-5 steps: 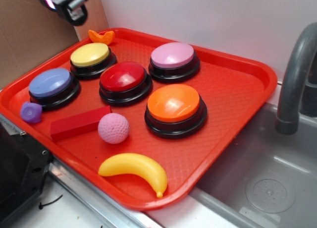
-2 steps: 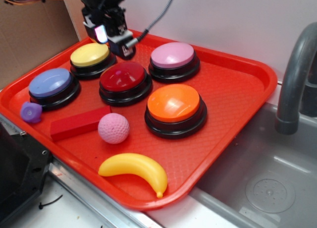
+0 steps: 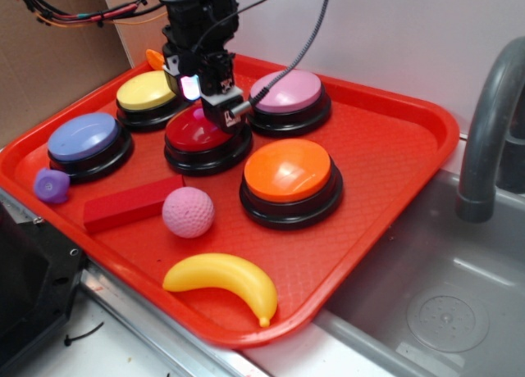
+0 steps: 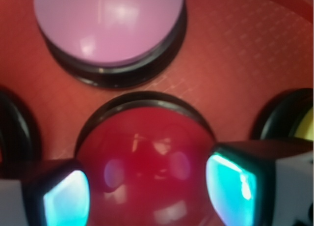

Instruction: Push the red button.

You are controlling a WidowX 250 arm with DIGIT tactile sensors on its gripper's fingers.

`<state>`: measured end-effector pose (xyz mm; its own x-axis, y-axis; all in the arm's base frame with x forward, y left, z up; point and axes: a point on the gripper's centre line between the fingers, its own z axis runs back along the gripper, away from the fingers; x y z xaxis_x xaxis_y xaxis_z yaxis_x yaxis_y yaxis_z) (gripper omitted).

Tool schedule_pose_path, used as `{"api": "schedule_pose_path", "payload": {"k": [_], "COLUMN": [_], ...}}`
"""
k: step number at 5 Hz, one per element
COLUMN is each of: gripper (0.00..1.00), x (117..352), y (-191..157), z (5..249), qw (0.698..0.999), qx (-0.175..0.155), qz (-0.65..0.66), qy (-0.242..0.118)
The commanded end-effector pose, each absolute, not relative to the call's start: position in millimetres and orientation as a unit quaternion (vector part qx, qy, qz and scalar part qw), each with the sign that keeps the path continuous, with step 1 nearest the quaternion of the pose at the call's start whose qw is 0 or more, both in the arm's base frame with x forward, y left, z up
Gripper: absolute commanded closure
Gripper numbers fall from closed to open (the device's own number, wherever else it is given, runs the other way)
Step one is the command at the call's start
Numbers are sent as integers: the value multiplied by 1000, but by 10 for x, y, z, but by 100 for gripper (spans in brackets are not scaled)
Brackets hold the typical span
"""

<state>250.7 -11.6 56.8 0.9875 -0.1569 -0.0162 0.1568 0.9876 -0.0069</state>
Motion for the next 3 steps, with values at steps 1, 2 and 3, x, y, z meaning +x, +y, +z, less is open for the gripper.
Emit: {"api": "schedule_pose_path", "payload": {"k": [1,2,3], "gripper": [0,0,0], "x": [2574,2569,2511], "y": [-66,-16,35], "z": [519,583,748], "qw": [996,997,998], "qx": [16,15,14], "qz": [-80,-77,-67], "qy": [32,28,11]}}
